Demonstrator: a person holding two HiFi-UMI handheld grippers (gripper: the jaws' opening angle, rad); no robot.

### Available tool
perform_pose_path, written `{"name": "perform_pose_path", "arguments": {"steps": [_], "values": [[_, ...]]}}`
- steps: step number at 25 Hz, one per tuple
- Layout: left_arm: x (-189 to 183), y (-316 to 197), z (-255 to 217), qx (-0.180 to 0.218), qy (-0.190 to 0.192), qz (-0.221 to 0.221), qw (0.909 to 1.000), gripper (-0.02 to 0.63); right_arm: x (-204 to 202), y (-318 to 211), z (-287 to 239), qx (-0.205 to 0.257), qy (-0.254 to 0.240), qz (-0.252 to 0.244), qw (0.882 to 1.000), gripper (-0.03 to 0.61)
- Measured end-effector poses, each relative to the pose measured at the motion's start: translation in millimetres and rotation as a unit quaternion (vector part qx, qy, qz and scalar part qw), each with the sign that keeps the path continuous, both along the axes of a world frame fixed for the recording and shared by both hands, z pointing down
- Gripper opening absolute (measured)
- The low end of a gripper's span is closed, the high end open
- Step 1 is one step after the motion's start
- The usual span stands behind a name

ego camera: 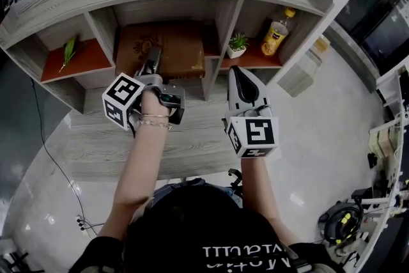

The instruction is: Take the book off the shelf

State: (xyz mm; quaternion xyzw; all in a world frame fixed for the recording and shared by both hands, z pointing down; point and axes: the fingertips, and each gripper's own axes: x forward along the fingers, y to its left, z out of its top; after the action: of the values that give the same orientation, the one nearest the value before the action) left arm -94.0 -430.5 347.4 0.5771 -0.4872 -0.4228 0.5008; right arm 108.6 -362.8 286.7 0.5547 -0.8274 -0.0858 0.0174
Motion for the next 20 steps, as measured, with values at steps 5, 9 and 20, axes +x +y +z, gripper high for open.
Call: {"name": "perform_pose_path", "arguments": {"steps": [5,9,20], "values": [[-2.8,7.0,-3.2,0.009,0.001,-0.007,0.9999,0.261,-1.1,6.5,-0.6,0.000,0.003,0.002,1.000,0.015],[-6.7,16.2,-3.3,0.017,0.012,-0.008,0.9997,0.247,-5.3,12.7,0.1,-0.001,0.006,0.000,1.000,0.015],[-14.4,42.5,-3.8,0.042,0.008,0.021,0.9989,0.233,-30.4,31.2,6.6,-0.010,0.020,-0.013,1.000,0.015]]}}
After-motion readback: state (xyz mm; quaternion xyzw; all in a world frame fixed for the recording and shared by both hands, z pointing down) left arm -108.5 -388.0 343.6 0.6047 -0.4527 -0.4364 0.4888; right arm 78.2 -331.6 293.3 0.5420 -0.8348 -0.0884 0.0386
